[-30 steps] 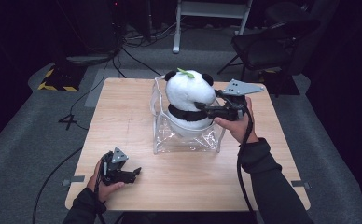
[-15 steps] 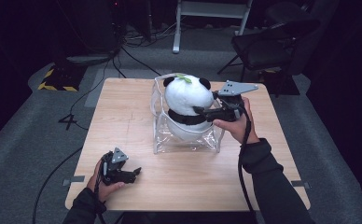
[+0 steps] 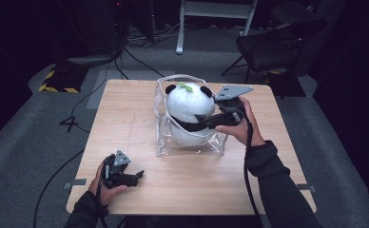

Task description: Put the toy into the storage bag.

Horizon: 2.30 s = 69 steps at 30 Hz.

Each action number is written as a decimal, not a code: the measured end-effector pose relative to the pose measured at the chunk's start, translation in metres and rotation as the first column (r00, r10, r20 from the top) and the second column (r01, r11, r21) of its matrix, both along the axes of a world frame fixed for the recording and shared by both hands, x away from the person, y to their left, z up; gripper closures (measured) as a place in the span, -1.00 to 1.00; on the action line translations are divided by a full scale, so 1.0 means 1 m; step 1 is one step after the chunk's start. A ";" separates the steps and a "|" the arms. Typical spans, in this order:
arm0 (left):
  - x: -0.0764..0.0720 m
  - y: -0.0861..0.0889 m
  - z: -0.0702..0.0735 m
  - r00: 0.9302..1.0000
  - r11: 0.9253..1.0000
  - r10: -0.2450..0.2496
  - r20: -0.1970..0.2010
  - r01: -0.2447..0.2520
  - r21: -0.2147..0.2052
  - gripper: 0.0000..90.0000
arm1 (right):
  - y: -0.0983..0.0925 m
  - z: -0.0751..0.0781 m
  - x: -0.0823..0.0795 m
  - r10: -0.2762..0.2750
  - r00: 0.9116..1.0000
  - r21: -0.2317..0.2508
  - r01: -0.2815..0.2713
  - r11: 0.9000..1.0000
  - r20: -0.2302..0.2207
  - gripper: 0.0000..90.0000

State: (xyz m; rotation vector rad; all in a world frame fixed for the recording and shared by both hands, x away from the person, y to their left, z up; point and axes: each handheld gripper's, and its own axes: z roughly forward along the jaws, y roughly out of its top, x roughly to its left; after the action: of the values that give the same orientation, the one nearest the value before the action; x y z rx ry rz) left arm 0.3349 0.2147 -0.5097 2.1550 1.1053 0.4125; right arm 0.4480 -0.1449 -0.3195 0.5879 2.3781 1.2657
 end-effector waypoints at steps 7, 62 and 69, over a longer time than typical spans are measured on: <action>0.000 0.000 0.000 1.000 1.000 -0.001 0.000 0.001 0.000 -0.67 | 0.002 -0.002 0.000 0.006 1.000 -0.031 -0.006 1.000 -0.003 -0.53; 0.000 0.000 0.000 1.000 1.000 0.001 0.000 -0.001 -0.001 -0.67 | -0.012 -0.003 -0.002 0.016 1.000 -0.025 -0.016 1.000 0.013 -0.45; 0.000 0.000 0.000 1.000 1.000 0.000 -0.001 0.000 -0.001 -0.67 | -0.016 -0.001 -0.004 -0.008 0.999 -0.029 0.009 1.000 0.038 -0.51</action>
State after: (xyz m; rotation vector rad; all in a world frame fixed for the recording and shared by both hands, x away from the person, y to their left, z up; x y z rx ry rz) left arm 0.3349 0.2146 -0.5098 2.1543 1.1061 0.4115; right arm 0.4439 -0.1611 -0.3200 0.5594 2.3563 1.2253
